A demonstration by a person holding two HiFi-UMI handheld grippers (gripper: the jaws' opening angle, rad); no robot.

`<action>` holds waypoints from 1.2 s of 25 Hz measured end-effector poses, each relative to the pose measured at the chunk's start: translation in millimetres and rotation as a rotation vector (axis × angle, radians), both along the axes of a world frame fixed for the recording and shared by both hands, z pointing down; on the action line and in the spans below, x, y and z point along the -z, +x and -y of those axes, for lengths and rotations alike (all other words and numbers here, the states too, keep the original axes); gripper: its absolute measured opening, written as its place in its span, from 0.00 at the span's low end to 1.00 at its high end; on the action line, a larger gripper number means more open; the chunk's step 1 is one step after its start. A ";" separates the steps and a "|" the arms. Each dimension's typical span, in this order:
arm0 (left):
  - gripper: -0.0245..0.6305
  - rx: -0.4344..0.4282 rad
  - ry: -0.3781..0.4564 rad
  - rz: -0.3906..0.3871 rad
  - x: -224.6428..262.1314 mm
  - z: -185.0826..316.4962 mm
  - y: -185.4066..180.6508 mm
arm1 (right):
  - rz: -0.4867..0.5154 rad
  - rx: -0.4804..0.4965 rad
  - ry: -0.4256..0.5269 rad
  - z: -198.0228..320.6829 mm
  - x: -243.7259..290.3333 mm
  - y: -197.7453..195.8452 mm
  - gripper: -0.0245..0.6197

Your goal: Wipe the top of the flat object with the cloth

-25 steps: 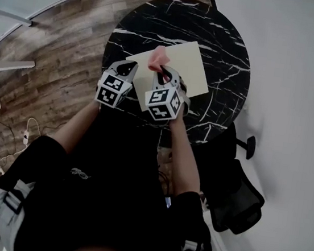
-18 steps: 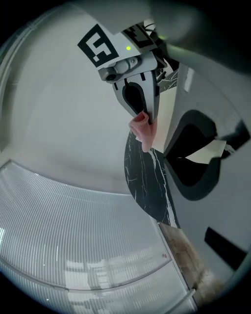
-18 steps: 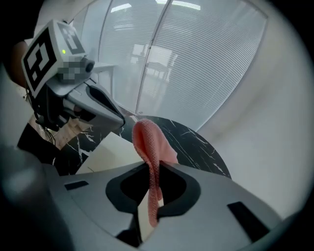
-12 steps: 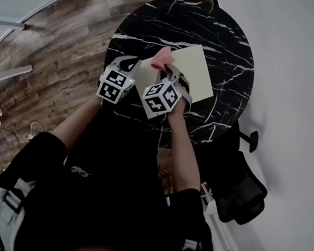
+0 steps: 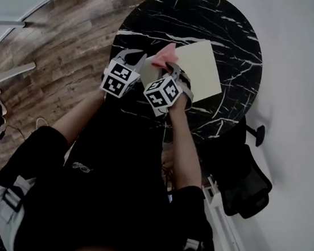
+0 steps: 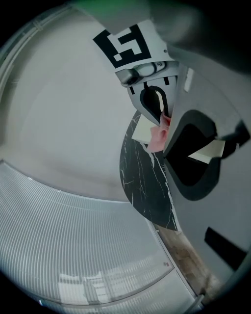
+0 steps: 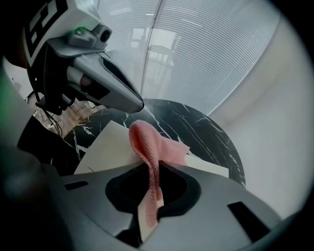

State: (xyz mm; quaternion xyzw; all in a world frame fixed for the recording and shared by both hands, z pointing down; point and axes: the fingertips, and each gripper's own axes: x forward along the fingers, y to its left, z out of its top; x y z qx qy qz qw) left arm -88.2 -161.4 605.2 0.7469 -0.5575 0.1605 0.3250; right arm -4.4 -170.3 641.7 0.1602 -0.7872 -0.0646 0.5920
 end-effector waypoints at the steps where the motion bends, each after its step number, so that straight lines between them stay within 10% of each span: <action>1: 0.04 -0.001 0.000 -0.005 0.6 0.0 1.3 | 0.001 -0.003 -0.001 0.1 0.2 -0.2 0.08; 30: 0.04 -0.024 -0.020 0.023 0.5 -21.1 40.5 | 0.031 -0.026 -0.020 -31.6 1.3 43.2 0.08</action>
